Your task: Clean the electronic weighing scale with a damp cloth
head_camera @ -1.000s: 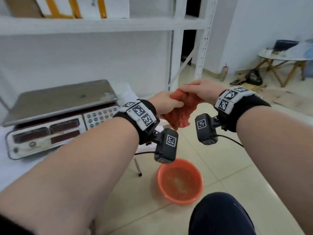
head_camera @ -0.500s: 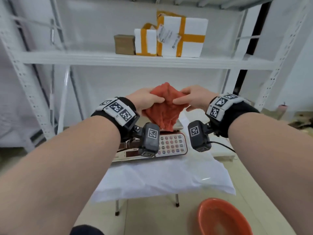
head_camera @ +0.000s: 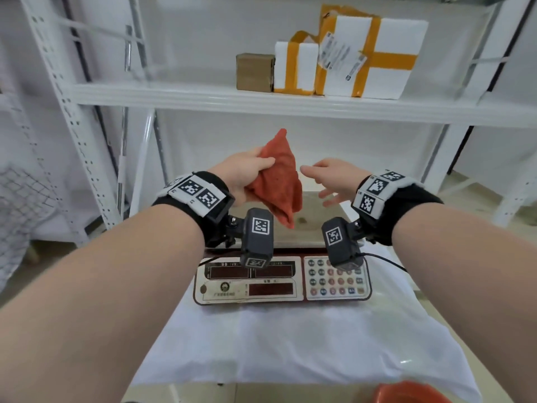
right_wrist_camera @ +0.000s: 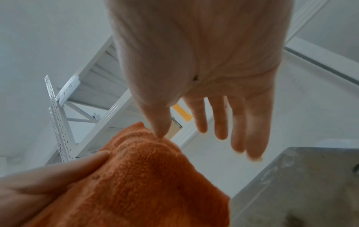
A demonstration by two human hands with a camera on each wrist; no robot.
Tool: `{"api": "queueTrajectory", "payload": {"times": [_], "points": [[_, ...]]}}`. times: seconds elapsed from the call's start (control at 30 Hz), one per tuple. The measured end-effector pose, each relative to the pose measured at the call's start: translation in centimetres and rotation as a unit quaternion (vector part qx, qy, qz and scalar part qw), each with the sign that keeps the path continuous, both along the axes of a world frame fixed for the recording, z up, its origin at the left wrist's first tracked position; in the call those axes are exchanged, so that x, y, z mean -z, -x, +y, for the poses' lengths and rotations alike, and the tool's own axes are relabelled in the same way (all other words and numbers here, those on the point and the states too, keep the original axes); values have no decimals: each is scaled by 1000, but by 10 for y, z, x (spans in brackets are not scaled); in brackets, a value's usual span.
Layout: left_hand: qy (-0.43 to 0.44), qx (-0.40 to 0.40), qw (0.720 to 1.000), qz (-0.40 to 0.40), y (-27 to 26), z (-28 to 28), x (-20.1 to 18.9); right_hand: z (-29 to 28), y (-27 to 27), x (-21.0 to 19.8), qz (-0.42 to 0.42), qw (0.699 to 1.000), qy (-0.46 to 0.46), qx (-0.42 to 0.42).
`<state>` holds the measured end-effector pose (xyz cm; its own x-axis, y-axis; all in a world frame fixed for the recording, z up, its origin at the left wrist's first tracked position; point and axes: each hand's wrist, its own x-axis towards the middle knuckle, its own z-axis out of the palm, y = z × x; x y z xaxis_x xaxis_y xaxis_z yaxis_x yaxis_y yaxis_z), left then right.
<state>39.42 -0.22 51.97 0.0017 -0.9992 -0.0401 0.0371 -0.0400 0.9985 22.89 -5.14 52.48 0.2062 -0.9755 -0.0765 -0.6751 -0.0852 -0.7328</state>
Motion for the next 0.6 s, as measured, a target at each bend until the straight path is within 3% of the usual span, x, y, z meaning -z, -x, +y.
{"api": "queueTrajectory", "payload": {"times": [0.17, 0.3, 0.33, 0.47, 0.6], "points": [[1, -2, 999, 44, -7, 18, -15, 13, -14, -6, -86, 992, -77, -41], [-30, -41, 997, 58, -9, 42, -22, 39, -29, -9, -66, 990, 115, -38], [-44, -51, 996, 52, -11, 46, -22, 47, -33, -9, -76, 987, 127, -62], [-105, -10, 992, 76, -20, 62, -22, 83, -42, -4, -73, 978, 35, -193], [-107, 36, 985, 129, -26, 73, -26, 94, -40, -6, -93, 976, 45, -192]]}}
